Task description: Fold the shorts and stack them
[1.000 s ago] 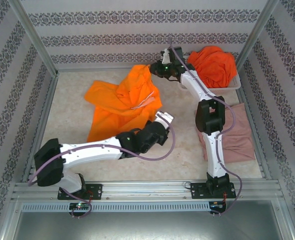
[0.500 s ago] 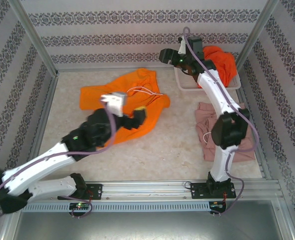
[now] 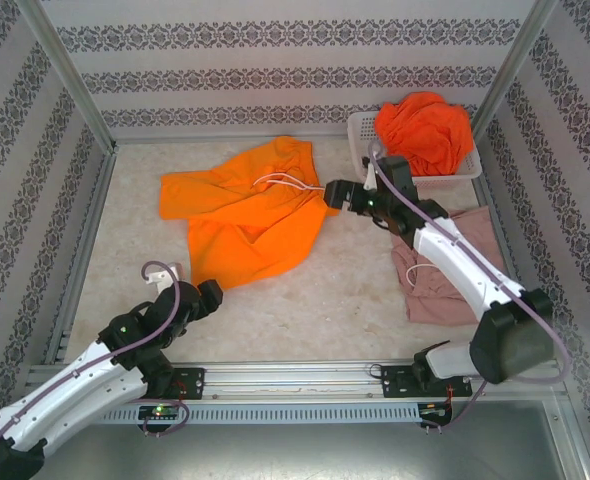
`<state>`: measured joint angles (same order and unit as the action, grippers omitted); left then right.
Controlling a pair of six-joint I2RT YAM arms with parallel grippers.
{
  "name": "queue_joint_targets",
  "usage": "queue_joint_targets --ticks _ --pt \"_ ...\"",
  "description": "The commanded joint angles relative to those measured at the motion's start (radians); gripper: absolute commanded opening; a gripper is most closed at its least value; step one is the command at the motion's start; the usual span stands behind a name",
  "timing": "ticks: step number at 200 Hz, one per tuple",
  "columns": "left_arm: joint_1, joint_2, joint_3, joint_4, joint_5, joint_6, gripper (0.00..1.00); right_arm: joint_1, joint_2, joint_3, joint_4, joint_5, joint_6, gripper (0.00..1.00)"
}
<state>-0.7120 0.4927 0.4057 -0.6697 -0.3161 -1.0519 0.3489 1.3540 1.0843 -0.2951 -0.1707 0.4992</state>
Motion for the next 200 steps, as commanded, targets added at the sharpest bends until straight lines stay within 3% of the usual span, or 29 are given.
queue_joint_targets --ticks 1,30,58,124,200 --pt "0.086 -0.003 -0.030 0.002 0.090 -0.065 0.86 -0.014 -0.109 -0.087 0.061 0.029 0.026 0.98" --pt "0.254 0.077 -0.087 0.141 0.287 -0.009 0.81 -0.024 -0.202 -0.192 0.077 0.025 0.025 0.98" --pt "0.345 0.200 -0.087 0.224 0.358 0.056 0.76 -0.025 -0.260 -0.252 0.089 0.021 0.005 0.98" --pt "0.412 0.426 -0.069 0.424 0.409 0.126 0.64 -0.031 -0.326 -0.330 0.124 0.000 -0.017 0.97" --pt "0.491 0.508 -0.041 0.477 0.430 0.194 0.53 -0.030 -0.312 -0.348 0.138 -0.029 -0.018 0.97"
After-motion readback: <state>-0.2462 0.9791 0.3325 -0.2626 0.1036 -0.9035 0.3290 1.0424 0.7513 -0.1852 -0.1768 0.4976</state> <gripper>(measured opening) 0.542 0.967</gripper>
